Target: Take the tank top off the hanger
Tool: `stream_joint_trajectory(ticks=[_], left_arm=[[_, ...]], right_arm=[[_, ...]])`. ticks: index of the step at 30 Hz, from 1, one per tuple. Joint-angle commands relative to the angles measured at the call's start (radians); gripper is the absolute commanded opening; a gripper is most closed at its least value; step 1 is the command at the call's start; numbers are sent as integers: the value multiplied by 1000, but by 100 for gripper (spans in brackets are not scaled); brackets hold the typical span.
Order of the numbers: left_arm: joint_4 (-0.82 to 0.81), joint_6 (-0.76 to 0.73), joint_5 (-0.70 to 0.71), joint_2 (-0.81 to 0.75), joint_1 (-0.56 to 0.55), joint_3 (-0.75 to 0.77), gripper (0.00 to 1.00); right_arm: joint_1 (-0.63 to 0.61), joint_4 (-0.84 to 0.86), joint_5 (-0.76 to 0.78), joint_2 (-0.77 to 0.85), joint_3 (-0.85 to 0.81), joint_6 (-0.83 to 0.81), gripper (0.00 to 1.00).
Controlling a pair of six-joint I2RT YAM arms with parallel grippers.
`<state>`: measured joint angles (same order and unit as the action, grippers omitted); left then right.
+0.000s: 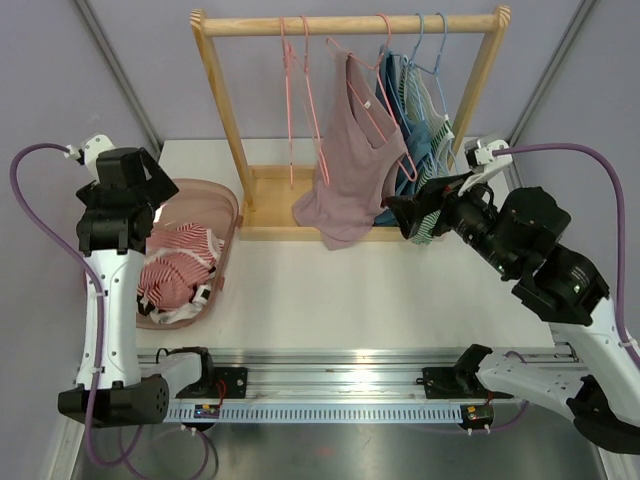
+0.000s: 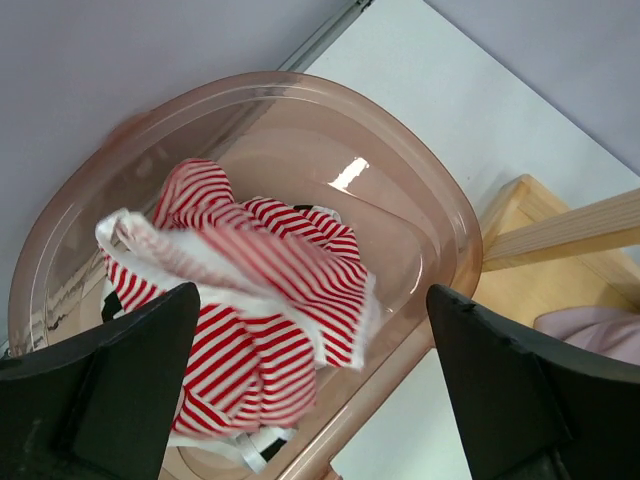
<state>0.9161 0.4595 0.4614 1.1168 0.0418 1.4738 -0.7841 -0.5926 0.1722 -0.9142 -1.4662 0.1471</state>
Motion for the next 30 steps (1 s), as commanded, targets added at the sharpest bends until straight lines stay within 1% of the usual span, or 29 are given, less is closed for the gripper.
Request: stream_joint_trajectory(ticks=[1,4,5,6,7,9,11,13,14,16,17,18,20,21,23,24,27,28,30], left_arm=[[-68,-22,-115,-2,46,-18,99],[-80,-53,-208,2,47,-23,99],[-88,-73,-287,0,47,-29,99],[-100,-79,-334,-6,44,-38,99],[-115,-84,-422,-15,44,-82,99],[-166,-85,-486,-51,30,-139,99],[-184,-85,-512,-66,15,-223,99],[-194,-88,-526,-77,-25,-265,99],[-194,-91,-530,-78,-34,-277,99],[-195,-94,-521,-89,-119,-317,99],[-195,-94,-505,-92,-149,-328,99],[-192,-97,-497,-92,-208,-336,99],[-181,-101,-466,-94,-270,-334,99],[-171,-105,-466,-95,-327,-339,99],[-168,-114,-432,-101,-373,-345,99],[-171,-122,-435,-104,-416,-351,99],[-169,-151,-455,-97,-473,-366,99],[-166,-162,-455,-92,-482,-368,99],[-168,-173,-501,-84,-488,-369,99]], right_arm=[[-4,-33,146,-41,-58,-3,100],[-4,-75,223,-115,-104,-20,99],[-4,-85,246,-133,-133,-26,100],[-4,-95,271,-176,-150,-27,100],[-6,-110,320,-195,-167,-27,100],[-1,-105,340,-232,-195,-44,99],[2,-67,339,-245,-204,-63,100],[20,-53,313,-279,-227,-69,99],[29,-56,302,-294,-264,-75,98],[71,-65,262,-347,-302,-86,95],[86,-65,250,-363,-334,-89,91],[101,-67,237,-397,-350,-93,89],[153,-67,191,-442,-391,-104,86],[175,-65,176,-454,-405,-106,83],[221,-61,116,-479,-442,-112,80],[226,-50,101,-500,-451,-133,77],[259,-20,2,-534,-468,-169,72],[269,-16,-14,-545,-476,-172,69],[281,-13,-39,-581,-508,-176,66]])
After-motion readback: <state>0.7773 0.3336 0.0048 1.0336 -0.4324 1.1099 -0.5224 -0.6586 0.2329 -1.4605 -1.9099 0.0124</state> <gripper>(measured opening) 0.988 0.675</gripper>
